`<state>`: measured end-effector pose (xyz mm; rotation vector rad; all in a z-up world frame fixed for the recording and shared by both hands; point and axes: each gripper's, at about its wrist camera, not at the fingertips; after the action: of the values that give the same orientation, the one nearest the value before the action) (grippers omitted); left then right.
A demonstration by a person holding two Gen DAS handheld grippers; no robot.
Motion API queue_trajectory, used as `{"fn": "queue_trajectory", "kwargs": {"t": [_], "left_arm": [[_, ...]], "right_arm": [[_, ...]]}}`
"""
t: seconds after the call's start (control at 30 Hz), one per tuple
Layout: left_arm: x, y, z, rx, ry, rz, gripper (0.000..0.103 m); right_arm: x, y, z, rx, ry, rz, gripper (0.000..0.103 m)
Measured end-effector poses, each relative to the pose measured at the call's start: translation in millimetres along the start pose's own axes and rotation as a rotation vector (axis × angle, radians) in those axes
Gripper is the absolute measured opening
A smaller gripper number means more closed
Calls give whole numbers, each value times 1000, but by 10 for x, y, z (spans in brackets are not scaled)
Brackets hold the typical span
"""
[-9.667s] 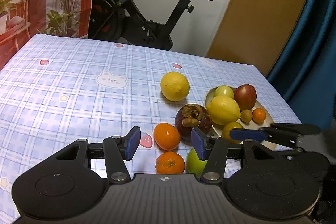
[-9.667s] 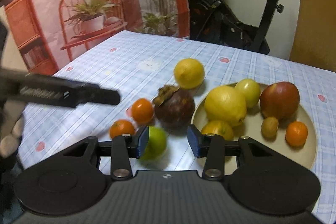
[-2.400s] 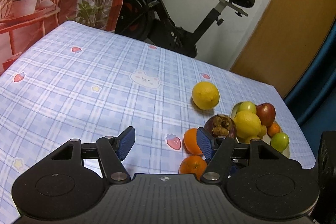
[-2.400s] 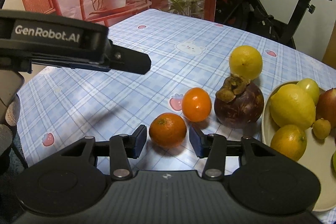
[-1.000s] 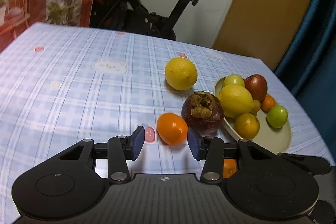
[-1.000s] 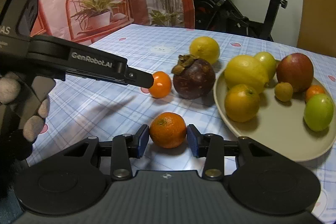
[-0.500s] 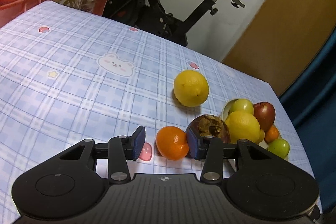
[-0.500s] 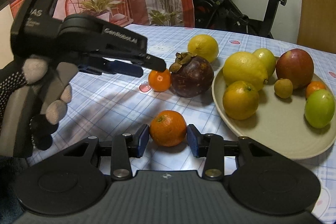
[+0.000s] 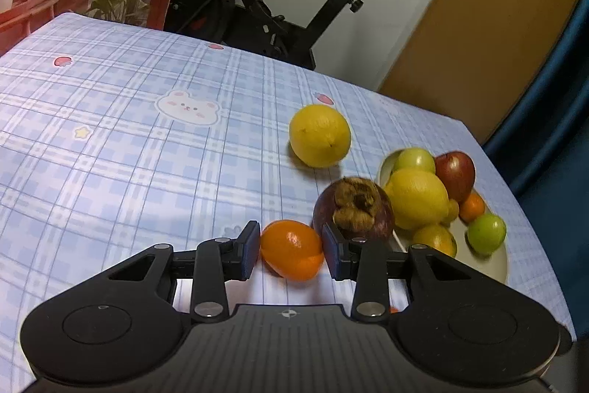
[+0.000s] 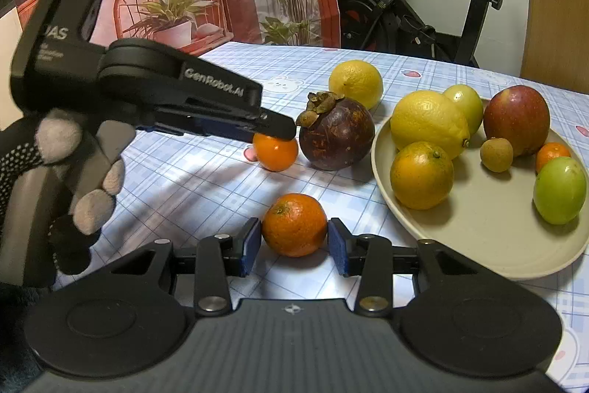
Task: Organize fruits
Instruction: 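Close the left gripper around the tangerine, then carry the tangerine onto the plate and open the left gripper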
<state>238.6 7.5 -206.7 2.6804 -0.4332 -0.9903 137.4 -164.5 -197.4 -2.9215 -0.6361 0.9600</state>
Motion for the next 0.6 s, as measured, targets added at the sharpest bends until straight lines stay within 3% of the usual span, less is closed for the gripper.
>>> {"fn": "queue_trajectory", "kwargs": {"t": [0.23, 0.33, 0.47, 0.6], "left_arm": [[-203, -59, 90, -4, -55, 16, 39], [-279, -53, 96, -11, -39, 21, 40], [-225, 12, 99, 51, -47, -10, 46], [-142, -4, 193, 61, -88, -20, 46]], "right_arm": [[-17, 45, 16, 12, 2, 16, 42], [-23, 63, 21, 17, 3, 17, 42], [-27, 55, 15, 13, 2, 19, 42], [-32, 57, 14, 14, 2, 18, 42]]}}
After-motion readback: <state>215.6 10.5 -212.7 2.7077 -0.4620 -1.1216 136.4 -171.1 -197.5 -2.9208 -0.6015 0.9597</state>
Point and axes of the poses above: each gripper's, at about its wrist camera, not at the fingertips, and x roughly the way its jaws point, y to its right, z to its underside, and after that the axes turned 5 degrees about y, right-handed
